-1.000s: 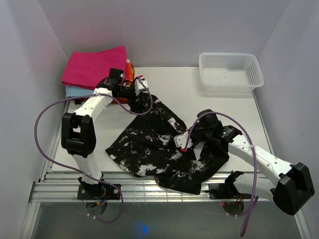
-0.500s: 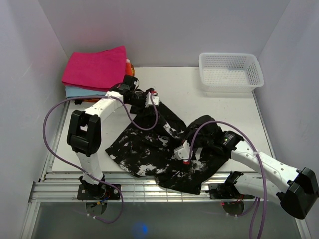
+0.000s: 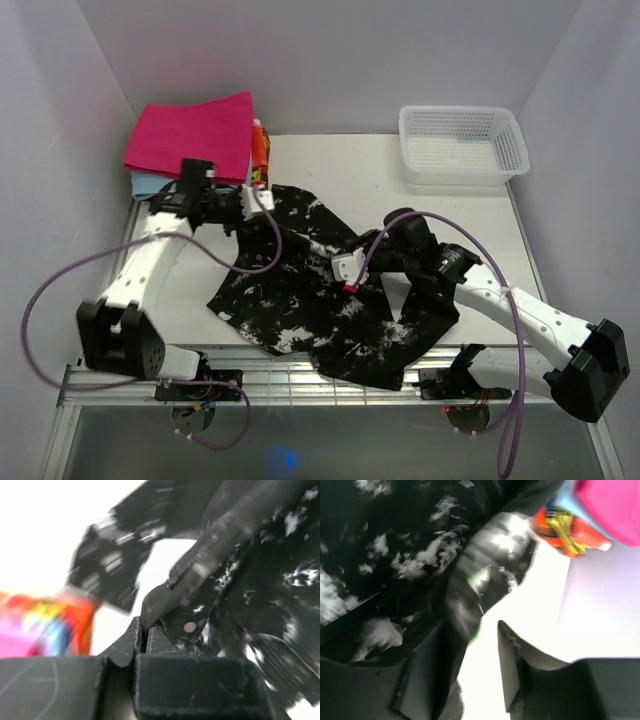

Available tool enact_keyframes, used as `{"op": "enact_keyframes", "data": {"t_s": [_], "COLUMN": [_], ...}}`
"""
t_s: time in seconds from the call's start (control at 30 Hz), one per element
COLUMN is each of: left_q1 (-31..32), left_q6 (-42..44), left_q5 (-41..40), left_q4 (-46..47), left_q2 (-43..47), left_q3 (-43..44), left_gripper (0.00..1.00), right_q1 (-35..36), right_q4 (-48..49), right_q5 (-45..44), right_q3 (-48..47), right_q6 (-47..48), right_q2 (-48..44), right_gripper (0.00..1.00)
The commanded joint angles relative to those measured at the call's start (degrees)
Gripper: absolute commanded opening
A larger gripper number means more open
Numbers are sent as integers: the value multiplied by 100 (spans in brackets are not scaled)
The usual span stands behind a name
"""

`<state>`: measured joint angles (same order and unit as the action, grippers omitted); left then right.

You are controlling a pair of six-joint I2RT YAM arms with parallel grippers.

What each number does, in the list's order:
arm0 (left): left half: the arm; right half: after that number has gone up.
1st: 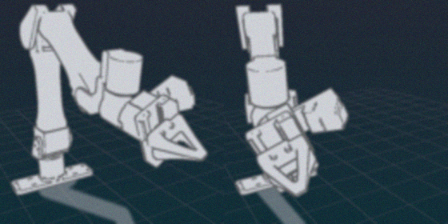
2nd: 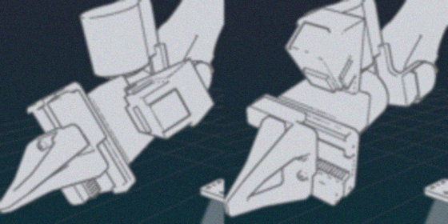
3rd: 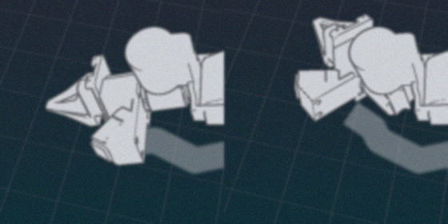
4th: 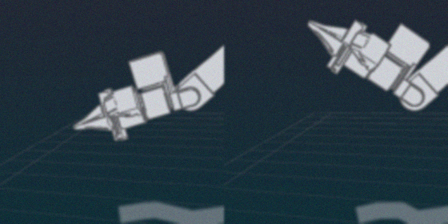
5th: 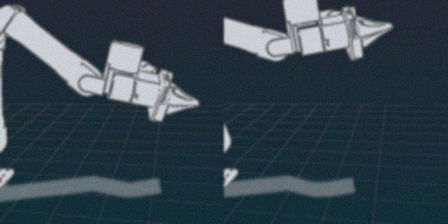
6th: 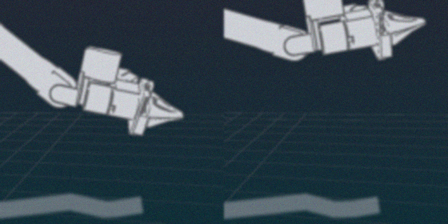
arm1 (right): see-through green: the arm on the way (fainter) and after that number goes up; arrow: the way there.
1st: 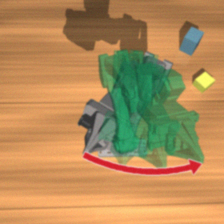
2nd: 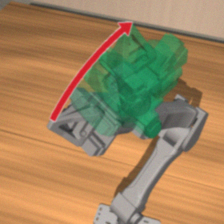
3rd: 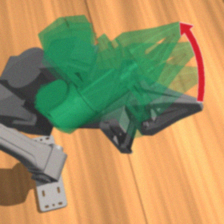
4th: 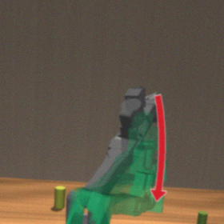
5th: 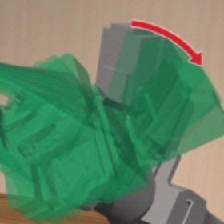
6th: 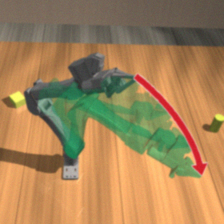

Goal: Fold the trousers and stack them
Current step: Flatten the trousers out

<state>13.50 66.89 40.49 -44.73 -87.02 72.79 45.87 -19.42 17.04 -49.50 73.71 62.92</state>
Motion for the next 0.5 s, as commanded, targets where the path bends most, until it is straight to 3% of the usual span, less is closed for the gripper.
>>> {"op": "enact_keyframes", "data": {"t_s": [0.0,0.03,0.07,0.2,0.37,0.47], "left_q1": [-749,-900,-1032,-1805,-2017,-2026], "left_q6": [-896,-984,-1037,-1003,-1266,-1503], "left_q5": [56,-58,-154,-585,-1148,-1140], "left_q4": [25,8,-35,-150,122,122], "left_q2": [1905,2178,2642,3673,4535,4914], "left_q3": [-326,-519,-616,-1258,-2136,-2331], "left_gripper": [0,0,0,0,0,0], "right_q1": [-51,-78,-113,-682,-2131,-2363], "right_q4": [632,659,728,1115,783,117], "right_q5": [-148,-157,-192,-253,386,985], "right_q3": [-815,-938,-1044,-1815,-3161,-3812], "right_q6": [-1393,-1778,-1999,-3325,-5731,-6044], "right_q2": [308,396,554,1037,2300,3100], "right_gripper": [52,55,64,79,80,79]}}
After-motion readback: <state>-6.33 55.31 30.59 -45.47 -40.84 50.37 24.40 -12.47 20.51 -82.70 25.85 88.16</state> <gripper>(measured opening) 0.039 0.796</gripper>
